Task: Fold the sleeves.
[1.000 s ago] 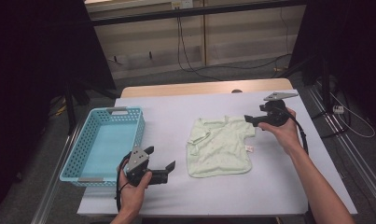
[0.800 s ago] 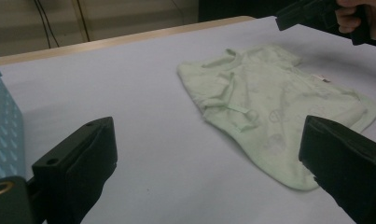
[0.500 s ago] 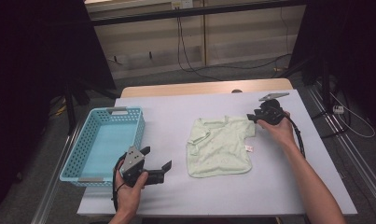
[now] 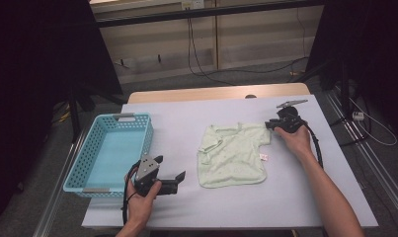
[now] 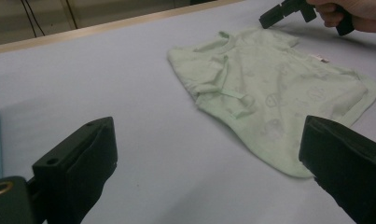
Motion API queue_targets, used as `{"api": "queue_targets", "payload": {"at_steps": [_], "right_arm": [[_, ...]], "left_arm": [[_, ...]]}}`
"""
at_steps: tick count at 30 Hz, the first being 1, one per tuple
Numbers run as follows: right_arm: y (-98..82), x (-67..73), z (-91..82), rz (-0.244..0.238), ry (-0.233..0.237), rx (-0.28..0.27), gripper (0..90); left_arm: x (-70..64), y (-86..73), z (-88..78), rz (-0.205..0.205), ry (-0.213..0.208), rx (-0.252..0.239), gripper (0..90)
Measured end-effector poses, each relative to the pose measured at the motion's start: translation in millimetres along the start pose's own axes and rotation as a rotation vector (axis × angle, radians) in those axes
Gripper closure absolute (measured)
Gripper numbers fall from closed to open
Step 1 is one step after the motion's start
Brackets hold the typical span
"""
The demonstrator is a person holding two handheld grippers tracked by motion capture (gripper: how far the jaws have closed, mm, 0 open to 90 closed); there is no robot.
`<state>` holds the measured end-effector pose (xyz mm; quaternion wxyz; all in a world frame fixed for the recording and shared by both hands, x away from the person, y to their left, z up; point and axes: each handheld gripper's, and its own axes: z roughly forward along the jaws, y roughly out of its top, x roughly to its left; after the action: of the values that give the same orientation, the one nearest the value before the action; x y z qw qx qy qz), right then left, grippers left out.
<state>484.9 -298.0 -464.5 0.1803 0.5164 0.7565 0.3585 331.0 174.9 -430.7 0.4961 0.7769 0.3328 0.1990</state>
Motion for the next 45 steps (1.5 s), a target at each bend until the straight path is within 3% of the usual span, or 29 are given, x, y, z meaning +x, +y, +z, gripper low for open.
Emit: {"api": "queue_targets", "payload": {"at_steps": [3,11,20,33,45], "right_arm": [[0.1,1.2,0.1,0.0,0.023,0.002,87.4],[1.4,5.2,0.5,-0.016,0.002,-0.005,89.0],[3.0,10.7,-6.4,-0.01,0.002,-0.063,89.2],[6.2,19.5,-21.9,-0.001,0.035,-0.129,89.3],[8.8,34.0,-23.5,-0.015,0.067,-0.143,89.3]], "left_arm": [[0.3,0.1,-0.2,0.001,-0.003,0.003,4.6],[0.1,0.0,0.7,0.004,-0.009,0.003,4.7],[2.2,0.6,-1.6,-0.005,-0.006,-0.002,4.7],[4.2,0.8,-4.3,-0.011,0.003,-0.007,4.7],[1.7,0.8,-3.4,0.006,-0.002,0.0,4.7]]}}
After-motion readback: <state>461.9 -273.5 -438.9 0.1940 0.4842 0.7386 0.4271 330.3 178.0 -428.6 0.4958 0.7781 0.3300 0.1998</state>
